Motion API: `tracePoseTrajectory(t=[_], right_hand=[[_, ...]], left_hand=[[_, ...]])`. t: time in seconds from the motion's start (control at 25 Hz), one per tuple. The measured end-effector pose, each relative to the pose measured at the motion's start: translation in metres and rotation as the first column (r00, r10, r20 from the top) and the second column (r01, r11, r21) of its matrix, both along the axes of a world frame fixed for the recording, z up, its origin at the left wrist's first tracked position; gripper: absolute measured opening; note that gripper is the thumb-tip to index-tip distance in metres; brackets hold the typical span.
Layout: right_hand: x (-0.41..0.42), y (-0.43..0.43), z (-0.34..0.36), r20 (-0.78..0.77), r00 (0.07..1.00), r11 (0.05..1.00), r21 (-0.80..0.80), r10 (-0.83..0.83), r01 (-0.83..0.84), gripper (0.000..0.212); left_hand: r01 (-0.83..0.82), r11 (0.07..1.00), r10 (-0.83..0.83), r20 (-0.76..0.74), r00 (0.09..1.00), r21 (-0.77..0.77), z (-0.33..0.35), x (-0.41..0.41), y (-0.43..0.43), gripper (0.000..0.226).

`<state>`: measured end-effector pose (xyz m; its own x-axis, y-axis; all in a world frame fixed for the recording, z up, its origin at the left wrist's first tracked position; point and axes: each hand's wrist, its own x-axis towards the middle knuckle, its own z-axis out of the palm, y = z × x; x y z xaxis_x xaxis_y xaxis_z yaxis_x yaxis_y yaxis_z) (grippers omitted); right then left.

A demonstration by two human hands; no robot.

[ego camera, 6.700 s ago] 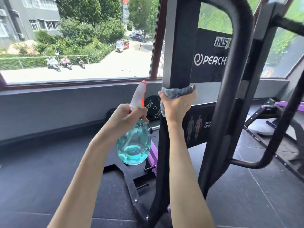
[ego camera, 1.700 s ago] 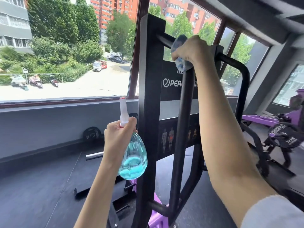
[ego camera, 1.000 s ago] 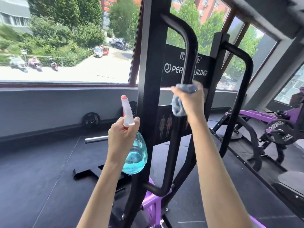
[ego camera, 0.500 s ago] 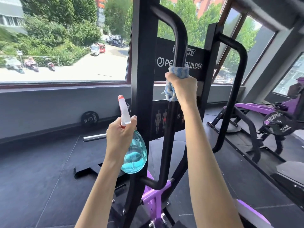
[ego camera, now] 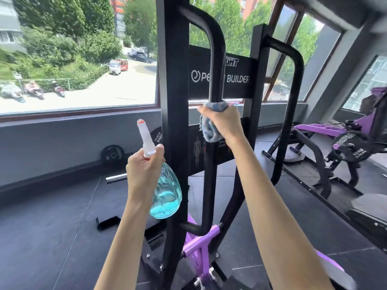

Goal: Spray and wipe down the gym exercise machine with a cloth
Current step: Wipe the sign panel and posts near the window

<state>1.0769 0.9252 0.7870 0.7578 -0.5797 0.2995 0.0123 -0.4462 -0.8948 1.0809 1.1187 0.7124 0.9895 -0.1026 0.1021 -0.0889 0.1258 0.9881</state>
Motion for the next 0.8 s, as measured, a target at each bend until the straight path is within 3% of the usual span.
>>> tracePoseTrajectory(t=[0.16, 0.32, 0.4, 0.48, 0.6, 0.68, 0.8], right_hand=[[0.001, 0.008, -0.061, 0.104, 0.961, 0.967, -0.004, -0.255, 0.256, 0.024], [-0.054, 0.019, -0.160, -0.142, 0.983, 0.993, -0.003, -0.119, 0.120, 0.023], [-0.054, 0.008, -0.143, -0.203, 0.978, 0.999, -0.030, -0.039, 0.033, 0.031], [-0.037, 0.001, -0.095, -0.167, 0.984, 0.996, -0.050, 0.060, -0.070, 0.039], [0.003, -0.007, -0.028, 0.021, 0.998, 0.998, -0.022, -0.053, 0.054, 0.038], [0.012, -0.007, -0.028, 0.123, 0.981, 0.987, -0.049, -0.148, 0.155, 0.032], [-0.008, 0.007, -0.090, 0.093, 0.984, 0.988, -0.012, -0.152, 0.154, 0.026]], left_hand=[[0.011, 1.000, -0.012, -0.073, 0.997, -0.016, -0.008, -0.007, 0.002, 0.031], [0.038, 0.999, -0.039, -0.060, 0.997, -0.012, -0.011, -0.011, 0.001, 0.029], [0.056, 0.998, -0.058, -0.063, 0.996, -0.037, -0.011, -0.016, 0.000, 0.031], [0.069, 0.996, -0.072, -0.063, 0.995, -0.051, -0.011, -0.020, -0.002, 0.036], [0.078, 0.996, -0.080, -0.065, 0.995, -0.031, -0.016, -0.025, -0.007, 0.039], [0.072, 0.997, -0.074, -0.081, 0.994, -0.034, -0.020, -0.025, -0.009, 0.035], [0.057, 0.998, -0.058, -0.071, 0.996, -0.010, -0.029, -0.023, -0.006, 0.035]])
